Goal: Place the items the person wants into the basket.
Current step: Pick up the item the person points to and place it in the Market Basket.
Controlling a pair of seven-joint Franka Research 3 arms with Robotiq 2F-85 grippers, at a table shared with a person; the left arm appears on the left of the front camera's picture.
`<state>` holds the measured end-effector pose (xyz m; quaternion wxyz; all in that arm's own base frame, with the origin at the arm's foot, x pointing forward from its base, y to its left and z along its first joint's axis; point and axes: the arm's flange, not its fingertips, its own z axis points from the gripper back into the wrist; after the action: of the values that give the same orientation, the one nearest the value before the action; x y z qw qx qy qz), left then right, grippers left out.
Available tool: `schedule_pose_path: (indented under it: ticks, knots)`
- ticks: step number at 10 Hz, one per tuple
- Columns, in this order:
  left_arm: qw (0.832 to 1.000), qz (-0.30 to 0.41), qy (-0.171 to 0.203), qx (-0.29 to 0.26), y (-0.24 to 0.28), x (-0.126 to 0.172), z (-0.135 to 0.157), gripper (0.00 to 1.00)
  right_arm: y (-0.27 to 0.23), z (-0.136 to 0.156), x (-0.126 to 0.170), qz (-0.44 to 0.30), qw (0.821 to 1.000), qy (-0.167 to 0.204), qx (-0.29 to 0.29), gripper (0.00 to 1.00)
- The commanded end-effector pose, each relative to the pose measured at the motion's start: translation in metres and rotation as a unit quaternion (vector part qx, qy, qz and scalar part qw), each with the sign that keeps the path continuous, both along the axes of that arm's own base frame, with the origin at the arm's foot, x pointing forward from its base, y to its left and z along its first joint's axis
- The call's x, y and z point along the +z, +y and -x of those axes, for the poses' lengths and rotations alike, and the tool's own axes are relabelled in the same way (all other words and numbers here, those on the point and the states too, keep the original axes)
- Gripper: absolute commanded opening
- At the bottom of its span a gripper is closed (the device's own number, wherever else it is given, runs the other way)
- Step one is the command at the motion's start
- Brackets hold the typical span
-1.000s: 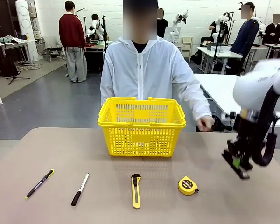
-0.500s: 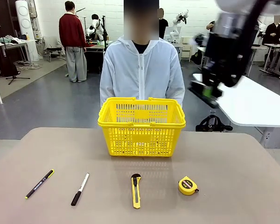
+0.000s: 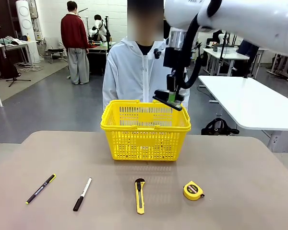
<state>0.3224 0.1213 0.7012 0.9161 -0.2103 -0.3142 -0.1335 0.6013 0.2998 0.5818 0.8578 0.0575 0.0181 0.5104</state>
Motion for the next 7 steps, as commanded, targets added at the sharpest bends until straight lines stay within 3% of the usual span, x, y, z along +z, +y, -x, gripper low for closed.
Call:
schedule_pose_path:
  ticks: [1, 4, 7]
  knots:
    - [1.000, 0.003, 0.000, -0.003, 0.000, 0.000, 0.001, 1.00, 0.028, -0.026, 0.004, 0.014, 0.998, -0.056, 0.006, 0.00]
    - [1.000, 0.003, 0.000, -0.003, 0.000, 0.000, 0.001, 1.00, 0.038, -0.024, -0.042, -0.026, 0.994, -0.092, 0.045, 0.00]
    - [1.000, 0.003, 0.000, -0.003, 0.000, 0.000, 0.001, 1.00, 0.033, -0.021, -0.076, -0.031, 0.994, -0.084, 0.068, 0.00]
